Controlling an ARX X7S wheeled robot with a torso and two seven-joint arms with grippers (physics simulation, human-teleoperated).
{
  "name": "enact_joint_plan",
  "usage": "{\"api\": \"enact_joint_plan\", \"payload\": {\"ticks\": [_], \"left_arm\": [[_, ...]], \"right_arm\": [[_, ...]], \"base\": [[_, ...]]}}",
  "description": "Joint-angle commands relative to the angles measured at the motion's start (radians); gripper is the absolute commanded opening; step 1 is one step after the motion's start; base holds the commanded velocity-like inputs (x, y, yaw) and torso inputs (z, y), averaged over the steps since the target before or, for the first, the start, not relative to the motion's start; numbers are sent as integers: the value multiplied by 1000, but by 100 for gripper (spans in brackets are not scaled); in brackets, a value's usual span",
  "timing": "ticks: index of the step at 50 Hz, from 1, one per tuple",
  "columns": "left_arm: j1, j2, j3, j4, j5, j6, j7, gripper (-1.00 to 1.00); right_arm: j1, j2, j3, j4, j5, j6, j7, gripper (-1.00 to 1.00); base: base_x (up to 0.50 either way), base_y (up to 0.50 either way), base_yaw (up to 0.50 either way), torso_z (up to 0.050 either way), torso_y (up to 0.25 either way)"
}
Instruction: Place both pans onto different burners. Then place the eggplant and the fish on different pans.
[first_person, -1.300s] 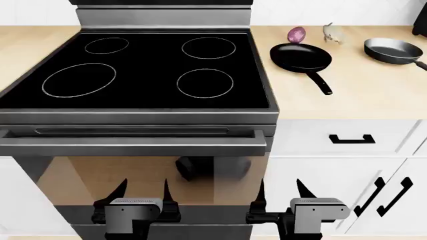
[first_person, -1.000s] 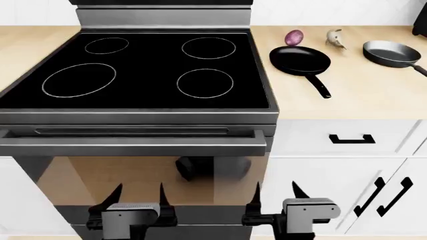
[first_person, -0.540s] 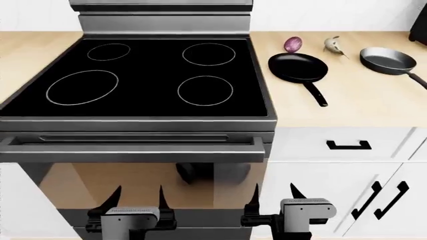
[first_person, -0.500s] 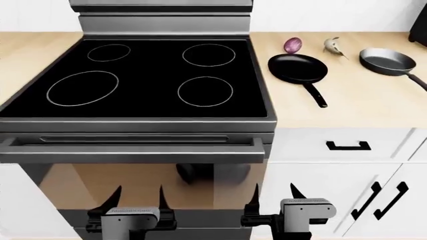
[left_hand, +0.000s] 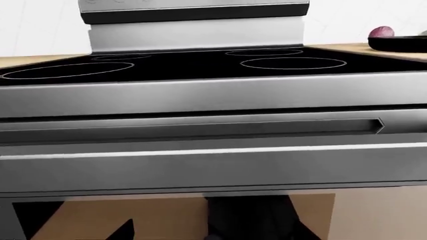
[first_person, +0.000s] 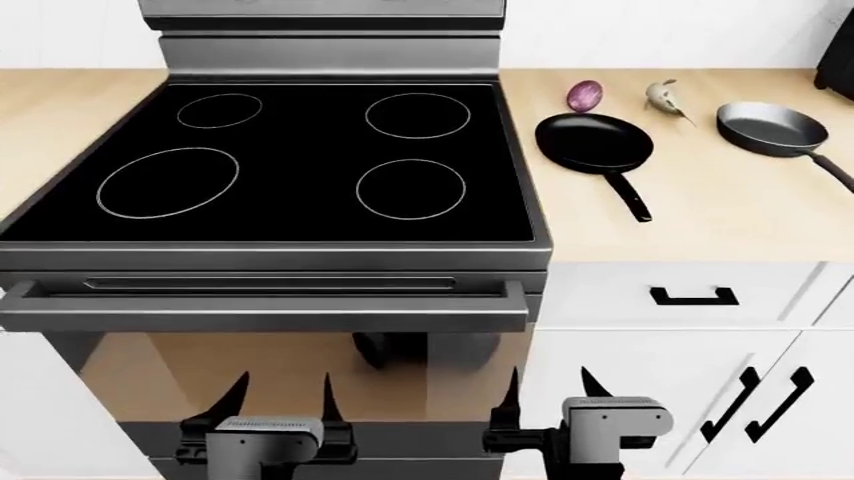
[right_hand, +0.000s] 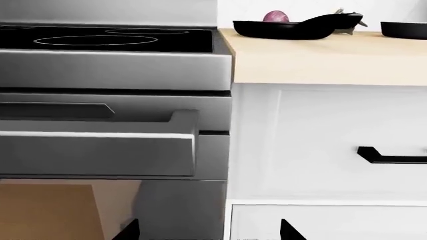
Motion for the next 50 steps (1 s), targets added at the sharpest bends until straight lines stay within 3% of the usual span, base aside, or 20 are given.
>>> {"api": "enact_joint_plan", "payload": {"ticks": [1, 50], "left_arm": [[0, -7, 6, -4, -3, 3, -27, 100], [4, -45, 50, -10, -31, 34, -57, 100]], "right_arm": [[6, 6, -7, 17, 35, -4, 3, 100], [16, 39, -59, 28, 87, -6, 36, 100]], "base": [[0, -500, 0, 0, 0], [0, -500, 0, 0, 0]]}}
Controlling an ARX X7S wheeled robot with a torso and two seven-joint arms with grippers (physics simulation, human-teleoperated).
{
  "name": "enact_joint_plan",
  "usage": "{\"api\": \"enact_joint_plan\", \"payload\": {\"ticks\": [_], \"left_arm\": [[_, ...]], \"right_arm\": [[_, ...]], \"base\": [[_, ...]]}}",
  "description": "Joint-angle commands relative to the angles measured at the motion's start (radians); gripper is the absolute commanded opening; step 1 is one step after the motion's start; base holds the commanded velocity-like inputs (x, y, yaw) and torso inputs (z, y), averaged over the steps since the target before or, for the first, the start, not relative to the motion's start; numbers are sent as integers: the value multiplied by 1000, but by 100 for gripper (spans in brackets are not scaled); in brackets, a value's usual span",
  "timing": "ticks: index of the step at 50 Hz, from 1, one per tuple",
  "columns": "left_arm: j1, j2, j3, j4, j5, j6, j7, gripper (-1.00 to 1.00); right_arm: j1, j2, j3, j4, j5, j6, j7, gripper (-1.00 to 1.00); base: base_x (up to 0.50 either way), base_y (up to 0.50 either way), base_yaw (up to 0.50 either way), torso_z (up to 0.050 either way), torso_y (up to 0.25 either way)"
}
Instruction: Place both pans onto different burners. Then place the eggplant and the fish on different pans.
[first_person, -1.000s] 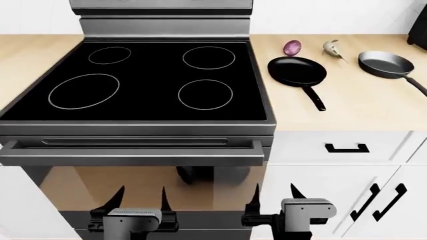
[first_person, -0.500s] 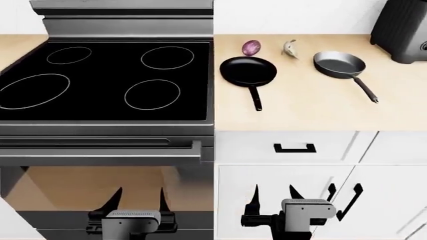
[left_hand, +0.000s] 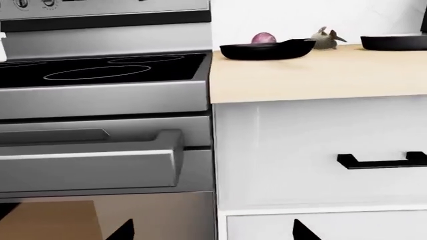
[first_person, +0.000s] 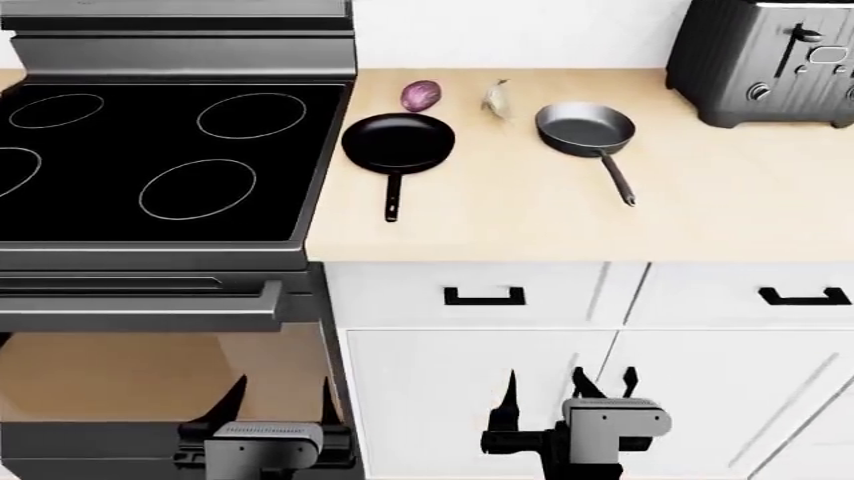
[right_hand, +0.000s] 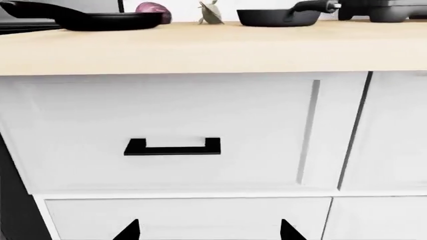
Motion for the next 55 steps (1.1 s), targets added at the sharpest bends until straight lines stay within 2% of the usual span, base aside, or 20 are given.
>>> {"api": "enact_joint_plan", "payload": {"ticks": [1, 18, 26, 27, 31, 34, 37, 39, 44, 46, 49, 55], "left_arm": [[-4, -8, 6, 1, -8, 0, -8, 100], [-1, -15, 2, 1, -24, 16, -28, 100], [7, -37, 16, 74, -31, -77, -28, 100], [7, -55, -4, 149, -74, -198, -32, 100], [-16, -121, -51, 367, -139, -513, -78, 100], [-34, -167, -93, 544, -249, -760, -80, 100], [-57, -187, -127, 634, -316, -883, -88, 100], [-109, -209, -167, 732, -390, -1045, -115, 100], [-164, -238, -189, 812, -449, -1184, -135, 100], [-248, -242, -238, 887, -525, -1344, -163, 100], [-333, -243, -287, 931, -577, -1465, -188, 100], [-418, -262, -314, 969, -607, -1555, -213, 100]], "right_arm": [[4, 7, -9, -1, 14, 5, 6, 100], [5, 16, -23, 5, 18, -12, 18, 100], [14, 30, -19, -57, 58, 99, 28, 100], [13, 49, -23, -130, 47, 176, 50, 100], [17, 102, -25, -330, 64, 391, 79, 100], [18, 143, -18, -500, 120, 572, 82, 100], [23, 160, -8, -577, 150, 656, 89, 100], [33, 184, 14, -698, 201, 791, 106, 100], [72, 227, 22, -849, 245, 975, 139, 100], [110, 234, 62, -918, 292, 1078, 151, 100], [157, 237, 102, -979, 336, 1174, 164, 100], [251, 233, 165, -1063, 405, 1325, 183, 100]], "base": [[0, -500, 0, 0, 0], [0, -500, 0, 0, 0], [0, 0, 0, 0, 0], [0, 0, 0, 0, 0], [0, 0, 0, 0, 0], [0, 0, 0, 0, 0], [0, 0, 0, 0, 0], [0, 0, 0, 0, 0], [0, 0, 0, 0, 0], [0, 0, 0, 0, 0], [0, 0, 0, 0, 0], [0, 0, 0, 0, 0]]}}
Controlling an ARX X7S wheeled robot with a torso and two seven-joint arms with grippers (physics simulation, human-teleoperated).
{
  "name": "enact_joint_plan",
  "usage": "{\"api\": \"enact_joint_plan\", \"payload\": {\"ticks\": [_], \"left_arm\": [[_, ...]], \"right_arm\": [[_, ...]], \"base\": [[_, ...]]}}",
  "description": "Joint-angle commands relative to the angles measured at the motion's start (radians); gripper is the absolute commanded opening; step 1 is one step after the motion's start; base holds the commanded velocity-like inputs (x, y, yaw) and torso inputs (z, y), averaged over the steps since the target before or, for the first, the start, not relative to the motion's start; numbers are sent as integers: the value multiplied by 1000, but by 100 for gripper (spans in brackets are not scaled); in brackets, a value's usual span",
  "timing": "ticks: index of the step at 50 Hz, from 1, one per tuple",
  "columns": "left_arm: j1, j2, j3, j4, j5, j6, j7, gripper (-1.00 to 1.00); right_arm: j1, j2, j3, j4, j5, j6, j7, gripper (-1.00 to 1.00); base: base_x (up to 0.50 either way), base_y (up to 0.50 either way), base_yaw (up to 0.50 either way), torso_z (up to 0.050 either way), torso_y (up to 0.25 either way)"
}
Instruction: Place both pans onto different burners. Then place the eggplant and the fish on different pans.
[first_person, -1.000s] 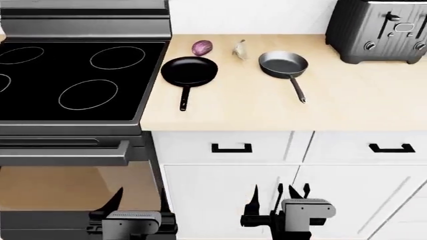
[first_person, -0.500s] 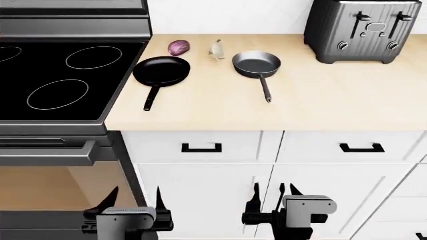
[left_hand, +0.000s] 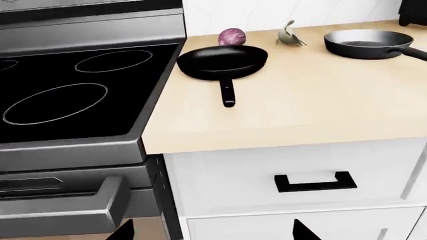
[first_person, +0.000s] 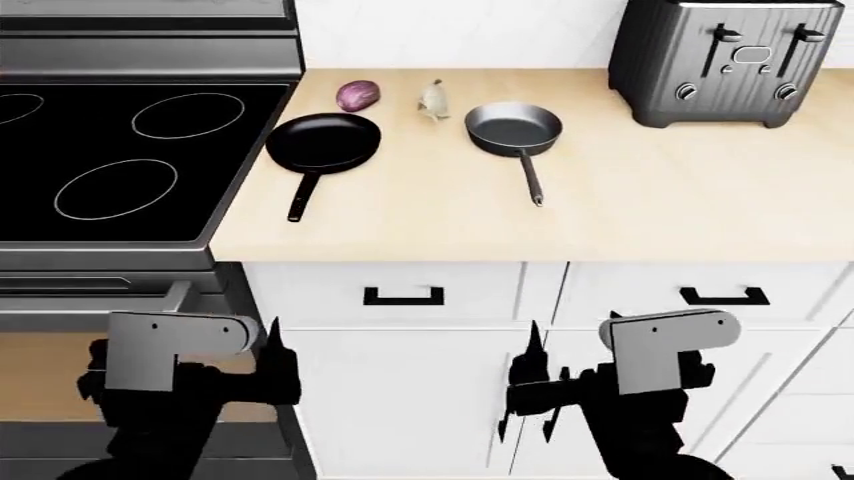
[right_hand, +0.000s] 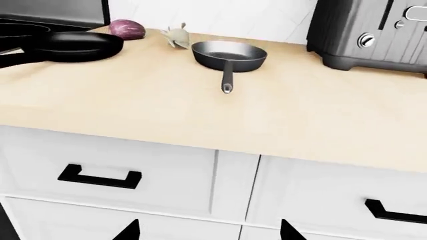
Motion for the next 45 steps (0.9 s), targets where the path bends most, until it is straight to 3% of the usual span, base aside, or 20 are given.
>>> {"api": "enact_joint_plan", "payload": {"ticks": [1, 10, 45], "left_arm": [[-205, -40, -102, 195, -161, -391, -64, 100], [-252, -60, -109, 219, -225, -438, -114, 100], [-293, -122, -100, 226, -365, -429, -244, 100]], "right_arm": [[135, 31, 107, -243, 136, 353, 44, 100], [188, 31, 154, -280, 180, 432, 53, 100], [230, 34, 192, -310, 268, 480, 94, 100]], "base": [[0, 0, 0, 0, 0], [24, 0, 0, 0, 0], [500, 0, 0, 0, 0]]}}
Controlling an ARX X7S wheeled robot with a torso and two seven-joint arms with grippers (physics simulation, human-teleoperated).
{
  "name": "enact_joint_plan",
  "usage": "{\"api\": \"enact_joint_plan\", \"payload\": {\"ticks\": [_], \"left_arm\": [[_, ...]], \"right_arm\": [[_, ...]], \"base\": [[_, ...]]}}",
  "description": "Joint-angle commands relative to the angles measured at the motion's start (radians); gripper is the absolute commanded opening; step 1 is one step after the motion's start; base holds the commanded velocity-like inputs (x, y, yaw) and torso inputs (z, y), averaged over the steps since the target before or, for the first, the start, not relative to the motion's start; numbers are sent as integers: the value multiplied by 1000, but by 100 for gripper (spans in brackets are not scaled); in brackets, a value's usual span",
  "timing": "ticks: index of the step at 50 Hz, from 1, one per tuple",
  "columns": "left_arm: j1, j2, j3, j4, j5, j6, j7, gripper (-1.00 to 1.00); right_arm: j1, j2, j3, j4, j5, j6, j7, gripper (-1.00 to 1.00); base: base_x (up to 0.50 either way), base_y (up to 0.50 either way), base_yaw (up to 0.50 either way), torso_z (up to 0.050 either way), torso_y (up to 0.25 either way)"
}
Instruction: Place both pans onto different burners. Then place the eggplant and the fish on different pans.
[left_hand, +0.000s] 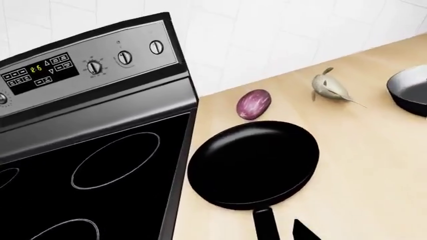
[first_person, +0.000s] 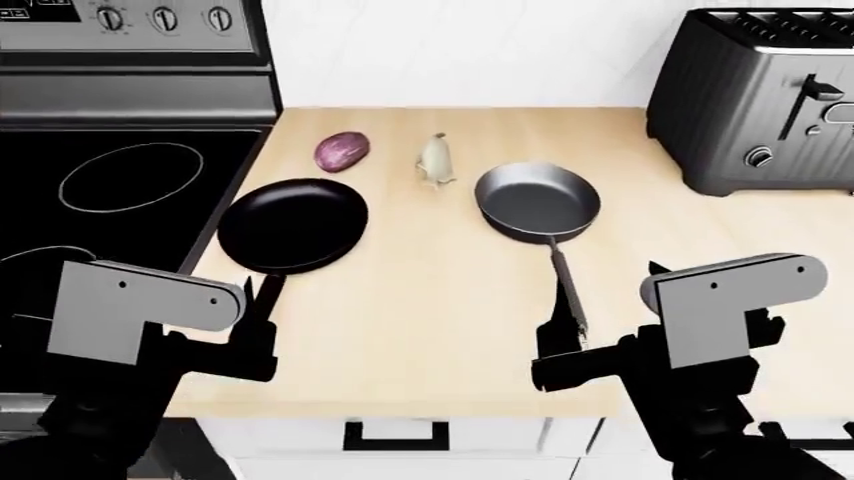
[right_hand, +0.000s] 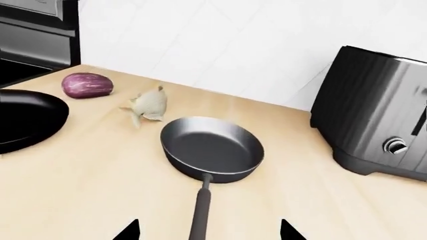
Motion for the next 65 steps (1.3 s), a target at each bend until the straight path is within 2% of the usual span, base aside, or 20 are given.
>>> {"api": "enact_joint_plan", "payload": {"ticks": [1, 14, 18, 25, 28, 29, 31, 34, 44, 47, 49, 54, 65], "left_arm": [[-8, -17, 0, 0, -52, 3, -45, 100], [-4, -30, -13, -8, -102, 15, -82, 100], [-6, -37, -11, -11, -115, 16, -93, 100], [-7, -44, -12, -19, -136, 26, -110, 100], [8, -58, 5, -28, -126, 56, -106, 100], [10, -61, 7, -29, -125, 60, -105, 100], [16, -67, 7, -35, -125, 74, -105, 100], [-18, -59, -26, -41, -177, 31, -124, 100], [-33, -64, -38, -52, -238, 18, -165, 100], [22, -84, 1, -51, -172, 97, -138, 100], [-6, -80, -12, -57, -207, 65, -156, 100], [49, -100, 27, -58, -144, 143, -131, 100], [70, -111, 26, -57, -149, 168, -142, 100]], "right_arm": [[6, 4, 7, -5, 25, 7, 15, 100], [21, 2, 21, -9, 65, 35, 40, 100], [75, -25, 83, -23, 163, 141, 85, 100], [116, 18, 90, 22, 376, 133, 265, 100], [230, 68, 43, 241, 790, 138, 640, 100], [251, 78, 23, 280, 864, 131, 712, 100], [293, 89, -26, 347, 956, 116, 808, 100], [313, 95, -72, 406, 995, 98, 854, 100], [306, 117, -112, 491, 966, 63, 844, 100], [299, 124, -119, 508, 938, 56, 821, 100], [293, 121, -126, 523, 914, 47, 800, 100], [287, 115, -153, 549, 859, 31, 746, 100], [263, 105, -204, 586, 768, -19, 643, 100]], "base": [[500, 0, 0, 0, 0], [500, 0, 0, 0, 1], [0, 0, 0, 0, 0], [0, 0, 0, 0, 0], [0, 0, 0, 0, 0], [0, 0, 0, 0, 0], [0, 0, 0, 0, 0], [0, 0, 0, 0, 0], [0, 0, 0, 0, 0], [0, 0, 0, 0, 0], [0, 0, 0, 0, 0], [0, 0, 0, 0, 0], [0, 0, 0, 0, 0]]}}
